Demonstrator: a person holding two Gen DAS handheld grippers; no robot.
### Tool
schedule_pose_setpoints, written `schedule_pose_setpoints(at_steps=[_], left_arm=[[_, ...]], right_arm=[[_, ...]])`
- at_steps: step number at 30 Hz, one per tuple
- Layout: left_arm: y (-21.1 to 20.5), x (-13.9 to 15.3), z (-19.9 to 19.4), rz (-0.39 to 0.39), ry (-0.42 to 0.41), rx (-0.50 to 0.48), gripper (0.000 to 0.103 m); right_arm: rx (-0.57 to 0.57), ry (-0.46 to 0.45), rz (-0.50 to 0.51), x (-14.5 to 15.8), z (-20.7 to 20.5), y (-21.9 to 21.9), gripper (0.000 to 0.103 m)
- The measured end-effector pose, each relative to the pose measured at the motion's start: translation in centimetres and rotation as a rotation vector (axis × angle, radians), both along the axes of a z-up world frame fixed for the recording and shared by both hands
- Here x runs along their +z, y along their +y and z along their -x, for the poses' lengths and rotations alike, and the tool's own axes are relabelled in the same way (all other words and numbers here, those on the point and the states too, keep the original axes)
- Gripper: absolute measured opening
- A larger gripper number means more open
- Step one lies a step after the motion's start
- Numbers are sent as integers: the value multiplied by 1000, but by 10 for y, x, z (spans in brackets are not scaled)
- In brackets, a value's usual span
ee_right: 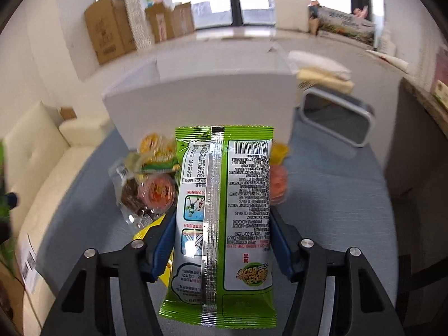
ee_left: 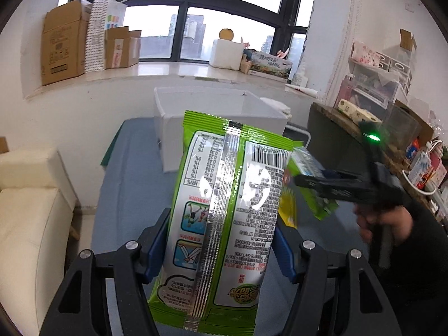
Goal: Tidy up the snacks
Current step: 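Lower the left tool's green packet into the white box while the right tool drops its packet in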
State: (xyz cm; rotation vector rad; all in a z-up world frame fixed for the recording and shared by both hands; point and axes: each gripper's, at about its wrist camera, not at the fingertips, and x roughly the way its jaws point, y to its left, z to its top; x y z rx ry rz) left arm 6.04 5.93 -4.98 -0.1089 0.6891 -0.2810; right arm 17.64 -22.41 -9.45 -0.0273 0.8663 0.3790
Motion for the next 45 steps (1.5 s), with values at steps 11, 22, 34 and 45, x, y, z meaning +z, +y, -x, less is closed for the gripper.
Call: schedule_pose_setpoints(at_steps=[11,22,34,45], left_arm=[[-16,43,-196,33,-25,25,70],[-25,10,-302,-81,94,91,103],[-3,28,-254,-75,35,119,103],[18,40,-187,-48,-6,88,103]], right_arm=[[-125,-123,-87,51,50,-66,66],[-109,-173,-76,75,7,-64,66],[10,-180,-61,96,-123,24,66],[-1,-51,40,48,-223,72,90]])
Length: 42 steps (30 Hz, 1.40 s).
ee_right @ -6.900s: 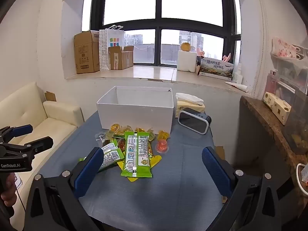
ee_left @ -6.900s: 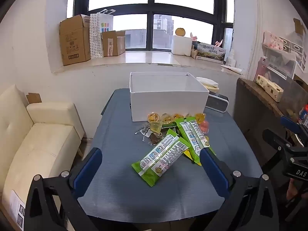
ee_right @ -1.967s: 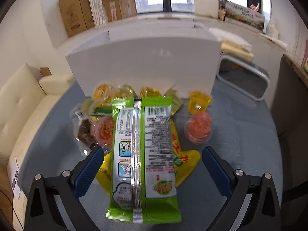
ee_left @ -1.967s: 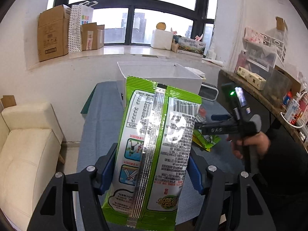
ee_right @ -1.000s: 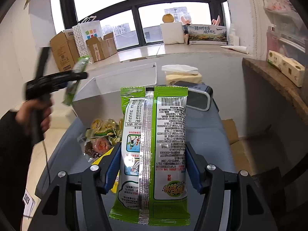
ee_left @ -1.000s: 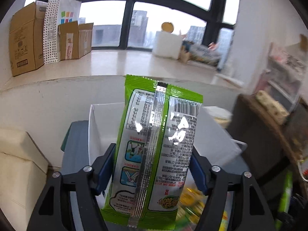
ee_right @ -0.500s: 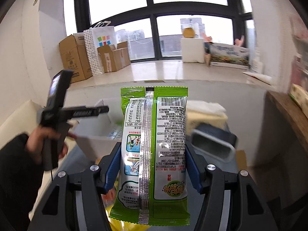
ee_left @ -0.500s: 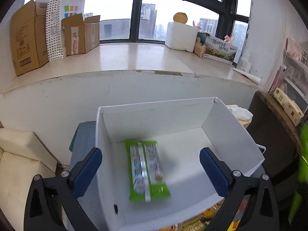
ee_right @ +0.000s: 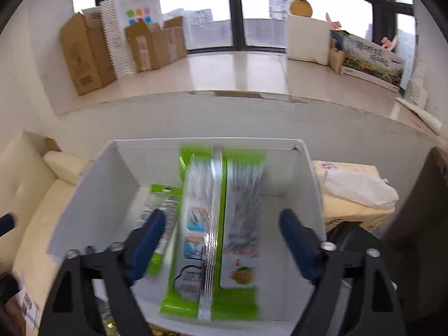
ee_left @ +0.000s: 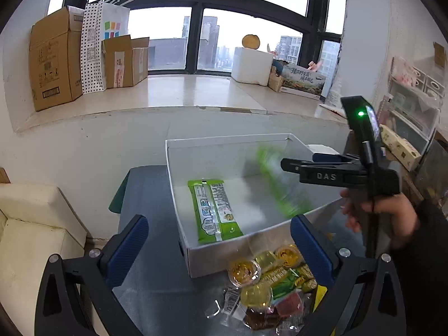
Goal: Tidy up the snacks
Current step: 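Lower the left tool's green packet into the white box while the right tool drops its packet in, then grasp the yellow pouch with the right tool while the left tool grasps a pink jelly cup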
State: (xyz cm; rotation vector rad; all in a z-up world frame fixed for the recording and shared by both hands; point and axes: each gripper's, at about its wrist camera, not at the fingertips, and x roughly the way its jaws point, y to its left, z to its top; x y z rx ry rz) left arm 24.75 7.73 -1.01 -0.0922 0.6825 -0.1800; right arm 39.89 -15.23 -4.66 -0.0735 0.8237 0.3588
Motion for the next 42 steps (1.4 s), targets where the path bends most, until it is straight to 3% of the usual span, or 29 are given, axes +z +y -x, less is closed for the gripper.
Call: schedule_pose_setpoints(at_steps=[6,9,10,13,17,22,25,33,36,38,42], left_arm=[[2,0,10,33,-5,13,103],[-3,-3,22,44,-13,1,103],[-6,-5,29,46,-13,-9,103],[-13,-12,51,47,-11,-4,103],[-23,-26,90,51,3,-25,103],[-31,-40,137,67,16,-47,103],[-30,-46,154,68,27,-40,103],[-12,-54,173,98,34,-5,103],[-5,-56,173,112,35,-7,103],[-2,-57,173,121,37,-1,103],[5,-61,173,141,40,2,103]], right_arm=[[-9,-55,-25,17,21,-21,92],[-19,-82,-91,32,54,-42,93],[-20,-90,-107,35,66,-48,101],[-32,-103,-140,35,108,-69,103],[-46,-80,-120,14,161,-85,103],[1,26,-129,-37,202,-79,103],[-23,90,-102,-65,208,-69,103],[-265,274,-113,-107,182,-53,103],[-330,277,-102,-110,176,-47,103],[-362,285,-38,-111,171,-37,103],[-331,240,38,-113,178,-25,103]])
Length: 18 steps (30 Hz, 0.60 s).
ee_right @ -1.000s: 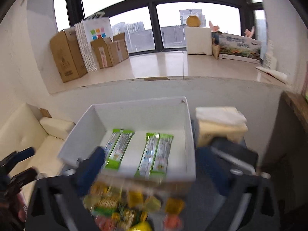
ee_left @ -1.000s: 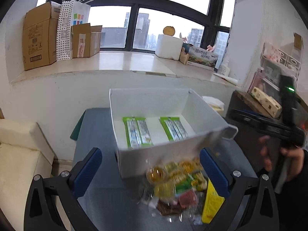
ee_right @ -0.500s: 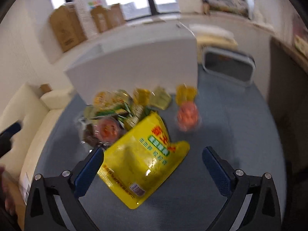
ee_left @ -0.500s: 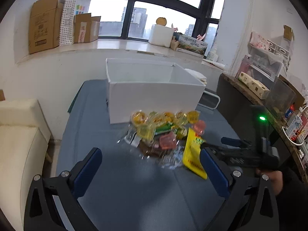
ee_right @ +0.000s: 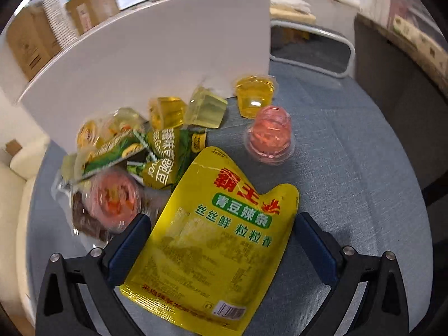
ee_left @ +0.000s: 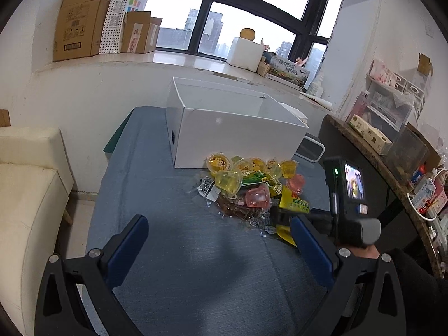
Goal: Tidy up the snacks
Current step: 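Grasp the yellow pouch with the right tool while the left tool grasps a pink jelly cup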
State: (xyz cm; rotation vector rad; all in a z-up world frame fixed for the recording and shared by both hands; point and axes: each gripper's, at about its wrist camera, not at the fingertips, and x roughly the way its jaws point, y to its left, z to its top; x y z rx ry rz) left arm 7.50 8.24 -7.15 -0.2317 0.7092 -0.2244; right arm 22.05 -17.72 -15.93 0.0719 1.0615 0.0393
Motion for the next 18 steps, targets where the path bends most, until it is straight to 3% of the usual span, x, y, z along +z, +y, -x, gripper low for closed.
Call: schedule_pose_setpoints(at_steps=[3,4,5,10,12,18], left_arm=[[2,-7,-3,8,20,9,103],[2,-9,-4,12,26,10,103],[1,-11,-6,17,30,7,103],[-14,-18,-14,-1,48,-24,103],[-22,-20,-18,-4,50,-43,103],[-64,-31,-51,-35,94,-106,103]], right_arm=[[50,-34,45,2,13,3,87],[65,-48,40,4,17,1,77],[79,-54,39,5,20,0,55],[151,-73,-2,10,39,-15,49],[152,-66,-86,14,48,-27,48],[149,-168,-153,53,76,-71,48]])
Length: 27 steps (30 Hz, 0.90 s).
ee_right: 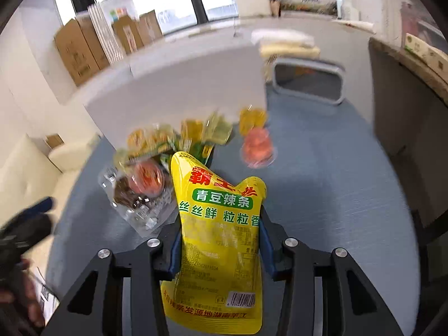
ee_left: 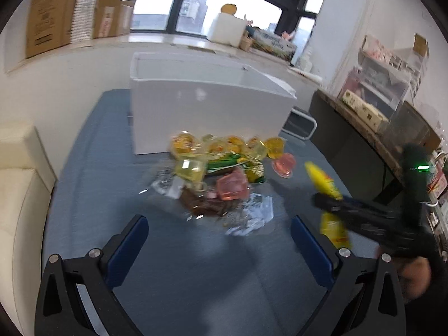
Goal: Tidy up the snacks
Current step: 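Grasp the yellow pouch with the right tool while the left tool grasps a pink jelly cup, then place the pink jelly cup and yellow pouch into the white box with both tools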
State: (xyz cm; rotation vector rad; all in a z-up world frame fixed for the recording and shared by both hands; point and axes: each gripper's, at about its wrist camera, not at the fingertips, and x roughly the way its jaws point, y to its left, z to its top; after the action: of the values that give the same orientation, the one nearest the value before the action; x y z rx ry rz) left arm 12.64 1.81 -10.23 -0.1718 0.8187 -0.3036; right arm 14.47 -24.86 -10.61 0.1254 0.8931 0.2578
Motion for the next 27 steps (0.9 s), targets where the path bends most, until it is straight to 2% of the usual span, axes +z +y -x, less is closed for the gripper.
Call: schedule_pose_setpoints(at_steps=[4,6,11,14,17,18,19,21,24,27], left_arm=[[-29,-12,-31,-35,28,18,103],[-37,-20,-45,-28,50,27,103],[-48,-40,-73,-67,92,44,101],[-52,-44,-80,-74,110,25,88],[-52,-48,-83,-106,102,37,50],[-50,-49,-84,-81,111,19,36],[-48,-47,-83,-58,112,10,36],[-49,-43,-79,-82,85,6,35],[-50,-30,-67,-74,43,-14,35],[-48,-7,-49,-62,-24,-30,35]], right_arm=[[-12,-41,-26,25,7,-31,48],[-17,-62,-29,35,16,-46,48],[-39,-78,-58,32,9,-58,48],[-39,-79,-77,32,11,-69,48],[-40,-72,-92,29,6,-68,48],[-37,-72,-95,28,5,-68,48],[-33,-72,-95,27,5,-67,48],[-21,-71,-98,26,4,-65,48],[-10,-68,-100,24,3,-62,48],[8,-66,-95,23,1,-54,48]])
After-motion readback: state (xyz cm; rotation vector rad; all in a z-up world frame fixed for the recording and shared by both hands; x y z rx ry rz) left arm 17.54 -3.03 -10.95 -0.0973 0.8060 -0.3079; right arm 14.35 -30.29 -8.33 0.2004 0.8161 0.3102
